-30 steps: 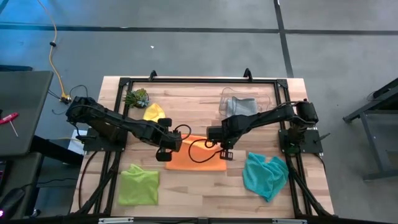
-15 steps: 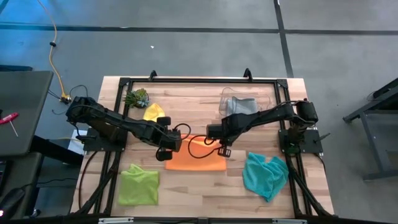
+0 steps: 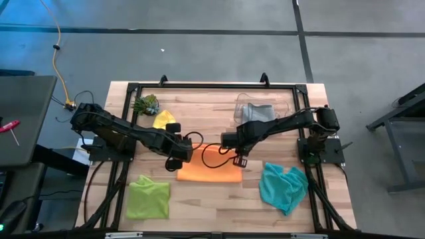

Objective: Fold microfiber towels
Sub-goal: Fold the orange microfiber towel

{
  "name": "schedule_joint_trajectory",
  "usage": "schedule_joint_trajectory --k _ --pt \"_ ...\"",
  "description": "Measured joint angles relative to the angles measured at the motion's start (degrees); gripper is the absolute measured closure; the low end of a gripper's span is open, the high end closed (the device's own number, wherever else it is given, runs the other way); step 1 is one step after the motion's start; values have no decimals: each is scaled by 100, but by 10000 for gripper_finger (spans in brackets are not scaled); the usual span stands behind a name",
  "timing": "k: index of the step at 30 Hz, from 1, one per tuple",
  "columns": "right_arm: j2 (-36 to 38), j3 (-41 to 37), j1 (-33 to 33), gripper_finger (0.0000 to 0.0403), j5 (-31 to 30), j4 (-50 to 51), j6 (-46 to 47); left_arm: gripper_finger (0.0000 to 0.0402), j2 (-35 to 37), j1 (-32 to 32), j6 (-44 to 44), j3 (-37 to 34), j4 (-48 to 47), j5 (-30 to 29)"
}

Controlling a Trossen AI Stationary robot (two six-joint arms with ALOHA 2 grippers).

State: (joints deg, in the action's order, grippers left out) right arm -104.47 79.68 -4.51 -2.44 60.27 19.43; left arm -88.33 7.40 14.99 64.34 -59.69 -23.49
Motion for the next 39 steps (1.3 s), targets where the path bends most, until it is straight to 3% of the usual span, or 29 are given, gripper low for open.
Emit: schedule_joint_trajectory --k 7,11,14,18,23,28,33,36,39 --pt "93 168 9 240 -484 553 -356 257 28 32 374 0 -63 -92" --pt "476 17 -5 188 -596 621 -275 255 29 235 699 -26 134 -315" --pt "1082 -453 -133 172 -829 263 110 255 175 530 746 -390 925 -469" --pt "2085 -1430 -437 171 -701 -746 1122 255 369 966 757 -1193 2728 -243" --pt "3027 -2544 -901 184 -677 -2239 2285 281 377 1274 784 -2033 4566 9" --pt "3217 -3198 -1134 259 -1250 -3670 3095 380 260 1006 1343 -2417 5177 -293" --pt "2532 -3813 -1360 388 -1085 -6018 3265 396 256 693 1214 -2510 5544 -153" --pt "1833 -3804 -1477 381 -1080 -6752 3575 399 256 559 1130 -2509 5782 44" --pt "1121 -3460 -1527 395 -1029 -6745 3576 401 256 493 965 -2504 5881 183"
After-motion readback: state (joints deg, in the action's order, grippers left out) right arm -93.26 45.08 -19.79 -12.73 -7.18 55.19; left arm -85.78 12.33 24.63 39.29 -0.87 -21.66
